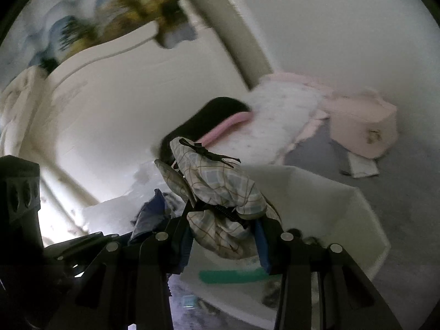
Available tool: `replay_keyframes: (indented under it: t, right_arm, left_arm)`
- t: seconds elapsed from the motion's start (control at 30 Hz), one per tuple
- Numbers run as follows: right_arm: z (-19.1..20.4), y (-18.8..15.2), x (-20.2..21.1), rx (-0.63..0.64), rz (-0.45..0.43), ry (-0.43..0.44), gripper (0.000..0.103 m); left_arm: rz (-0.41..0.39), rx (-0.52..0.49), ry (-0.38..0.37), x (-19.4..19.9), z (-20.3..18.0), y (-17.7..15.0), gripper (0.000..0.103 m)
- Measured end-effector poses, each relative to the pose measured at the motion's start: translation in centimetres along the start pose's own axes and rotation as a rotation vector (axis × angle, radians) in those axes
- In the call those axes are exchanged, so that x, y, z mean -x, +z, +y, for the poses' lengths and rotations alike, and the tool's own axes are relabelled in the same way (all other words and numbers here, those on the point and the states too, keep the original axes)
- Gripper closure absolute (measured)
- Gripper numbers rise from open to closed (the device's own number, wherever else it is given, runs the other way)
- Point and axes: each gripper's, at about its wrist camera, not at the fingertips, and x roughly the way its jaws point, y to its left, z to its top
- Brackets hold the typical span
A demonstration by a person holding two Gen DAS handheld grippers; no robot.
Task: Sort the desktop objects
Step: 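Carry the blue packet in the left gripper and plaid cloth in the right over the bin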
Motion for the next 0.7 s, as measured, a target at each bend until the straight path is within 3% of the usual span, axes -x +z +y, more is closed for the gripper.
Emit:
replay_keyframes:
  t: [0.3, 0.6, 0.67, 0.7]
  right_arm:
    - [-4.1, -0.2, -1.0, -0.064, 0.052, -0.130, 0.064]
    - [-4.8, -0.3, -1.8, -0.055, 0.099, -0.172, 0.064]
    - [-4.8, -0.3, -1.9, -0.056, 0.104, -0.172, 0.064]
    - [-4.7, -0.4, -2.0, -0.052, 0.108, -0.169, 0.064]
  left_arm:
    - [0.054, 0.026, -0.027, -3.9, -0.9, 0.2, 0.072]
    - [0.112, 0.084, 0.039, -7.1, 2.1, 0.2, 0.074]
    - [0.145, 0.089, 0.026, -7.9, 2.4, 0.3, 0.071]
    - [0.154, 0.093, 0.027, -8.1, 2.5, 0.4, 0.064]
